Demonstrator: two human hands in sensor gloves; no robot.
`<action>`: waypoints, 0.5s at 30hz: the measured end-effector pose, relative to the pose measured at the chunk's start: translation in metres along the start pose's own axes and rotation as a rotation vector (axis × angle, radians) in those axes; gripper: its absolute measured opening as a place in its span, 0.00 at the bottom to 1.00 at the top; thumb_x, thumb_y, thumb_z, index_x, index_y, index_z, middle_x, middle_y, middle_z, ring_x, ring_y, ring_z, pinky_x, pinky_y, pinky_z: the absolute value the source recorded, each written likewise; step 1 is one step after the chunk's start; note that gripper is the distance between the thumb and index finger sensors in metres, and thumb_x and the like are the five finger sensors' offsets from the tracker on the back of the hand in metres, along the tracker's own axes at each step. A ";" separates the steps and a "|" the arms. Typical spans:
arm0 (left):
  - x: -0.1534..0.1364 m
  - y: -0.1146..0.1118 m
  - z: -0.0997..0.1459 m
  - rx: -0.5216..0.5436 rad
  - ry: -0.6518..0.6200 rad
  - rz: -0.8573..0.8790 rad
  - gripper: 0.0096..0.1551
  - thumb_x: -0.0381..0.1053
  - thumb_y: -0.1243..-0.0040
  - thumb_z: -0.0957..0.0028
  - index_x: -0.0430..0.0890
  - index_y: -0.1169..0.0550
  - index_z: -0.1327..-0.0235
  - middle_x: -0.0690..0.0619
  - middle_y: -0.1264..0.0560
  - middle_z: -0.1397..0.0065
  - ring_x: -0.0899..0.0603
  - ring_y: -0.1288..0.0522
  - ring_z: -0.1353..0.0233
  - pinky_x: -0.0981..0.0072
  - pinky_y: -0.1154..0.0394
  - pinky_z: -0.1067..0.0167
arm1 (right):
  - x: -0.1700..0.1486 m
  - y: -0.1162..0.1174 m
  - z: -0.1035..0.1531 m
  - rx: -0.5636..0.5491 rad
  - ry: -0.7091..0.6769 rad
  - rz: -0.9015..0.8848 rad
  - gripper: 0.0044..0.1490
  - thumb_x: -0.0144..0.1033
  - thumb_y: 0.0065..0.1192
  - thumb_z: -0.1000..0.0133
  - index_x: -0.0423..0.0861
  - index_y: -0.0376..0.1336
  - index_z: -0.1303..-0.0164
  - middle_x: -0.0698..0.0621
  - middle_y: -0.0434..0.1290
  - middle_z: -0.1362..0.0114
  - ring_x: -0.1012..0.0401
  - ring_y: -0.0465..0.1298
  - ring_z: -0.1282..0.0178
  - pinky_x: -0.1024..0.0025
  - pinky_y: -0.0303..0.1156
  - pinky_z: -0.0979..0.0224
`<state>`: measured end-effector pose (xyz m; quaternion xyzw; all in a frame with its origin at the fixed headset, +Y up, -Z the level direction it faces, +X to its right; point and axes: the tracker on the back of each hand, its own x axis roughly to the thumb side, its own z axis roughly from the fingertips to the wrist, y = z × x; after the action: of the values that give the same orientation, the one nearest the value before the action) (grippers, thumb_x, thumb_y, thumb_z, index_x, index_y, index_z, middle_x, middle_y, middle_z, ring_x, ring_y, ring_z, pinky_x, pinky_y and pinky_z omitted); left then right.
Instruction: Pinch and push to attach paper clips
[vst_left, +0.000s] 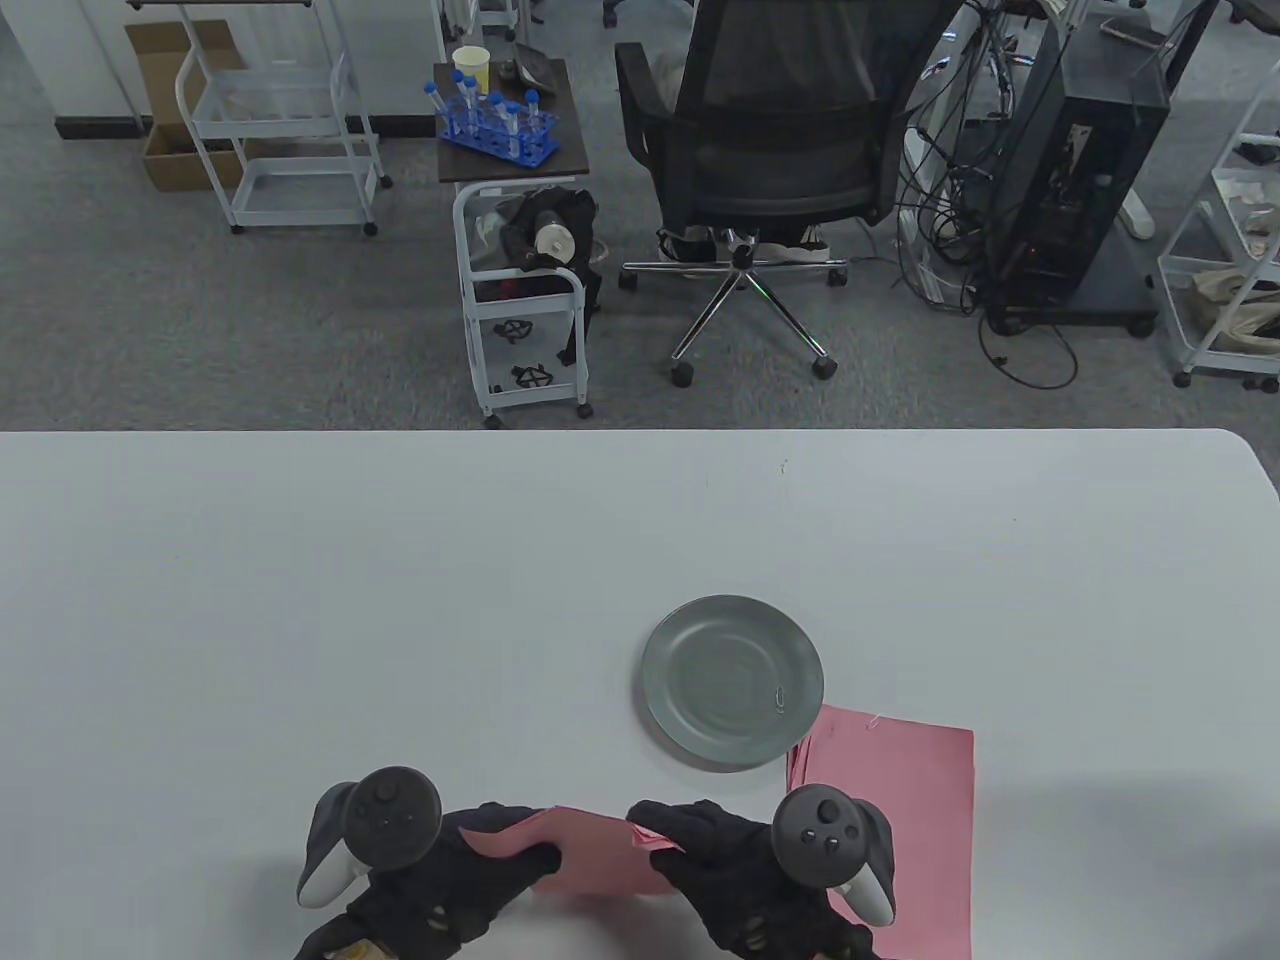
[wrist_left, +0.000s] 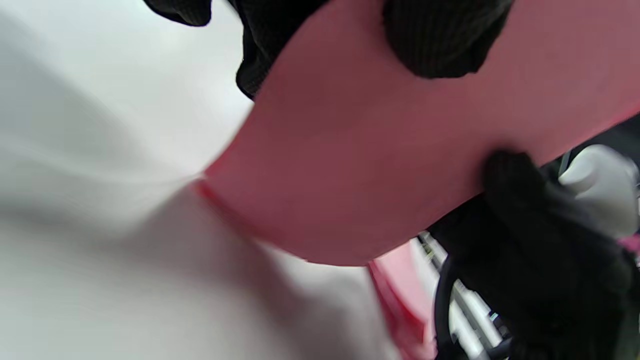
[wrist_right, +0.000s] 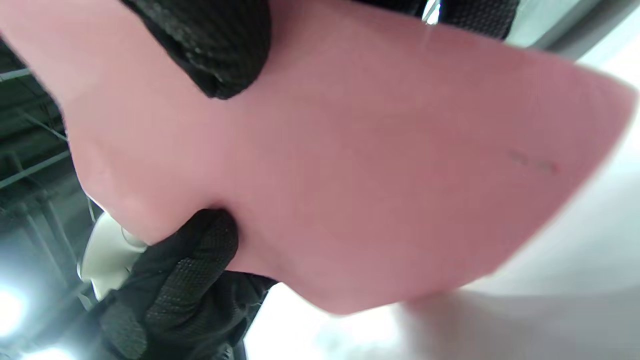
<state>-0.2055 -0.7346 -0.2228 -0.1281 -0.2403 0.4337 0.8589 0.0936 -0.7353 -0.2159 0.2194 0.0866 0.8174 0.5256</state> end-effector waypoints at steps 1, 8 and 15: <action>0.007 0.002 0.004 0.064 -0.026 -0.011 0.25 0.58 0.34 0.52 0.56 0.18 0.41 0.56 0.16 0.38 0.45 0.18 0.32 0.38 0.35 0.26 | 0.004 -0.002 0.002 -0.013 -0.019 -0.015 0.27 0.41 0.61 0.50 0.55 0.63 0.38 0.51 0.75 0.33 0.47 0.73 0.30 0.38 0.57 0.23; -0.005 -0.007 -0.002 0.022 0.189 -0.204 0.26 0.59 0.35 0.52 0.57 0.18 0.40 0.56 0.16 0.36 0.45 0.17 0.31 0.38 0.34 0.27 | -0.012 -0.001 -0.002 -0.063 0.137 0.160 0.28 0.40 0.64 0.52 0.53 0.65 0.40 0.49 0.78 0.35 0.46 0.76 0.34 0.39 0.62 0.27; 0.016 0.002 0.008 0.111 0.016 -0.100 0.25 0.58 0.35 0.52 0.56 0.18 0.40 0.56 0.16 0.37 0.45 0.17 0.32 0.39 0.34 0.27 | 0.014 -0.013 0.007 -0.121 -0.012 0.085 0.27 0.41 0.62 0.50 0.54 0.63 0.39 0.51 0.77 0.35 0.48 0.76 0.34 0.43 0.62 0.26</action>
<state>-0.2028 -0.7210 -0.2124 -0.0717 -0.2151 0.4016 0.8873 0.1031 -0.7177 -0.2106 0.1957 0.0246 0.8415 0.5030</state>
